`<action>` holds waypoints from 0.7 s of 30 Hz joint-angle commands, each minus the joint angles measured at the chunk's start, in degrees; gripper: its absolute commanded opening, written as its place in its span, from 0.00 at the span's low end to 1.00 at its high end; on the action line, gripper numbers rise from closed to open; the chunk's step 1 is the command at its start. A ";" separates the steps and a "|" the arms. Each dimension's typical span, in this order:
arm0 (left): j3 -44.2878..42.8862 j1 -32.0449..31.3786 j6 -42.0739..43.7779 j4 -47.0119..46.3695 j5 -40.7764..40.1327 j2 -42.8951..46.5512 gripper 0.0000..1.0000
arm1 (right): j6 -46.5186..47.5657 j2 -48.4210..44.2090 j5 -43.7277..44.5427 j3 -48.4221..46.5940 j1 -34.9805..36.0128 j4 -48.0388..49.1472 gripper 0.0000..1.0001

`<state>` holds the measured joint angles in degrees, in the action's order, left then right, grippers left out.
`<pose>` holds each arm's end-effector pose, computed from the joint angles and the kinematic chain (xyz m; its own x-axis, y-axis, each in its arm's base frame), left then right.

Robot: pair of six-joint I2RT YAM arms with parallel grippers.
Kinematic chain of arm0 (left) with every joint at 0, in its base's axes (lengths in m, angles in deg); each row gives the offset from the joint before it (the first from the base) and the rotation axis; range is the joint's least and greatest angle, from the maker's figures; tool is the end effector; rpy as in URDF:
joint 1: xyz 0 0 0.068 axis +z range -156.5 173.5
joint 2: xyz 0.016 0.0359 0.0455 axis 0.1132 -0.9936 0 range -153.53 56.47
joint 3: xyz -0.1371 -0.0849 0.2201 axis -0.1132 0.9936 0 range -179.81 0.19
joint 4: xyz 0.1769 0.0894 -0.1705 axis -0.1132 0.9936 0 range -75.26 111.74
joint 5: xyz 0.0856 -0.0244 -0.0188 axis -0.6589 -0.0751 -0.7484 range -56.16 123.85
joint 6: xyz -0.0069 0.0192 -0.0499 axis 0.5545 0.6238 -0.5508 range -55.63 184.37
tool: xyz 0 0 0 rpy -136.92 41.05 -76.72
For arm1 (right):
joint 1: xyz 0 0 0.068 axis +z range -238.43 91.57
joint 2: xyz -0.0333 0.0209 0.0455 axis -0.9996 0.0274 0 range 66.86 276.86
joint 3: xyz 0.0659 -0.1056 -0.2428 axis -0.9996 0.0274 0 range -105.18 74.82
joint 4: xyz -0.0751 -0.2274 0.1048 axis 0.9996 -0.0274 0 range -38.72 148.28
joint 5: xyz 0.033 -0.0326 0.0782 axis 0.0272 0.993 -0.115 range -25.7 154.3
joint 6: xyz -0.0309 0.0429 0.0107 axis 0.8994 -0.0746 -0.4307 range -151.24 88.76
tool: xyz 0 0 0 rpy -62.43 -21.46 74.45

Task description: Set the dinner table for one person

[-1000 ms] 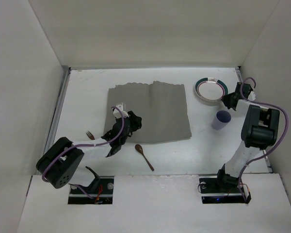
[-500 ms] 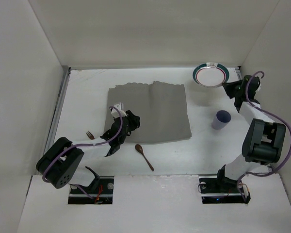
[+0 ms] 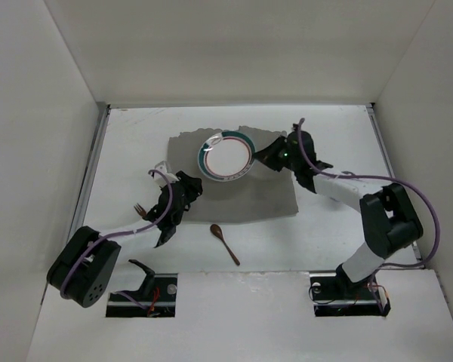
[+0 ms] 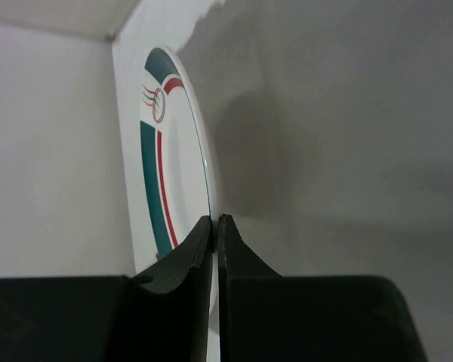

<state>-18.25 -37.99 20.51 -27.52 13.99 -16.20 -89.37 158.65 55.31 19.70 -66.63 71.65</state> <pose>0.2096 -0.1143 0.1795 -0.2717 -0.5979 -0.7541 0.0273 0.7785 -0.6271 0.3329 0.1392 0.2360 -0.6186 0.6560 -0.4323 0.0481 0.5808 0.8126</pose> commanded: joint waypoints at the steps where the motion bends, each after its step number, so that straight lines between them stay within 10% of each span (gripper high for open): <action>1: 1.38 2.26 -1.84 -2.30 -1.59 2.52 0.41 | -0.23 1.54 2.58 -2.10 4.15 5.88 0.05; 21: 2.00 3.40 -0.70 -0.72 -3.08 6.31 0.40 | 0.65 5.33 9.52 2.82 9.27 -0.78 0.08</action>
<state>-16.65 -34.64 19.31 -25.80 12.35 -10.86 -89.26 166.93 62.83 22.15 -57.93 71.12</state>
